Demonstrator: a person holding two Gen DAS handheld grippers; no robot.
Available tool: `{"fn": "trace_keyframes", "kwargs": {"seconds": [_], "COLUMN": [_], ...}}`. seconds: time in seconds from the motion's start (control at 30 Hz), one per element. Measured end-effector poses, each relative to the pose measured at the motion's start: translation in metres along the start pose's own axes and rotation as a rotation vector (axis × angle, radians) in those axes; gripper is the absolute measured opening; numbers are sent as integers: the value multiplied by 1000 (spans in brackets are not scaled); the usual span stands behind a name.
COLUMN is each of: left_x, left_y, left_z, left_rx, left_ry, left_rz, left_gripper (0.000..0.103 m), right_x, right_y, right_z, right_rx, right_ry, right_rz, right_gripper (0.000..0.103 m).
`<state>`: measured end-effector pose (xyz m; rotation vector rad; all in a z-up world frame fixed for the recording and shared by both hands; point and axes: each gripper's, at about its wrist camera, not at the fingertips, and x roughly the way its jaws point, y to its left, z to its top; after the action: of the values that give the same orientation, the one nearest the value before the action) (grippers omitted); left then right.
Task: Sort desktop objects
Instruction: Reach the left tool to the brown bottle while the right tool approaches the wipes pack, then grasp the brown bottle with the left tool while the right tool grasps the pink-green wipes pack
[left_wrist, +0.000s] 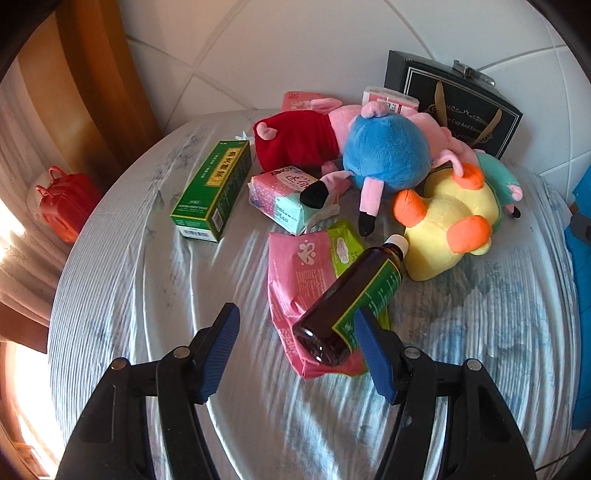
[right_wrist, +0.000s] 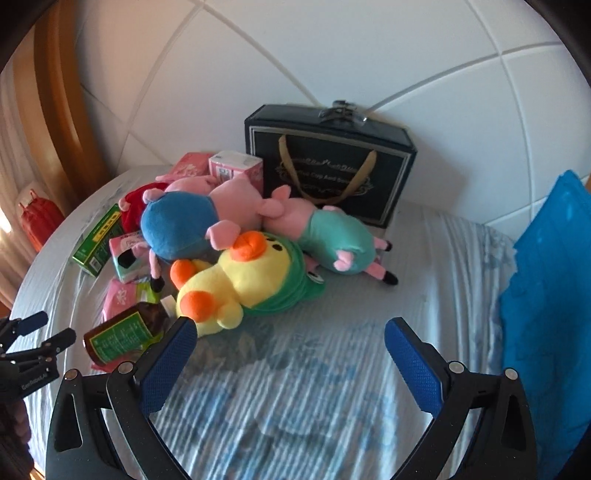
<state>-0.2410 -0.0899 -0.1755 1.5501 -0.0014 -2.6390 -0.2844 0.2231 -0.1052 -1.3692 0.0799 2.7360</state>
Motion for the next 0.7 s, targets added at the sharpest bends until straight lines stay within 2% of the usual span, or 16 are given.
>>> {"fn": "trace_keyframes", "kwargs": {"seconds": [0.23,0.4,0.43,0.53,0.63,0.7], "left_x": [52,85,87,70,38,26], "left_y": [-37,-64,-65,-49,-17,11], "left_z": [24,16,13,6,-4,-14], "left_rx": [118,211,216,149,77,29], "left_ry": [84,175,182,141,73,60], "left_rz": [-82,-68,-66,-127,-89,-59], "left_gripper": [63,63,60,56,54,53], "right_x": [60,69,70,71,72,74], "right_y": [2,-4,-3,4,19,37], "right_z": [-20,-30,-31,-33,-35,-36], "right_rx": [1,25,26,19,14,0], "right_ry": [145,177,184,199,214,230], "right_rz": [0,8,12,25,71,110], "right_gripper": [103,103,103,103,103,103]}}
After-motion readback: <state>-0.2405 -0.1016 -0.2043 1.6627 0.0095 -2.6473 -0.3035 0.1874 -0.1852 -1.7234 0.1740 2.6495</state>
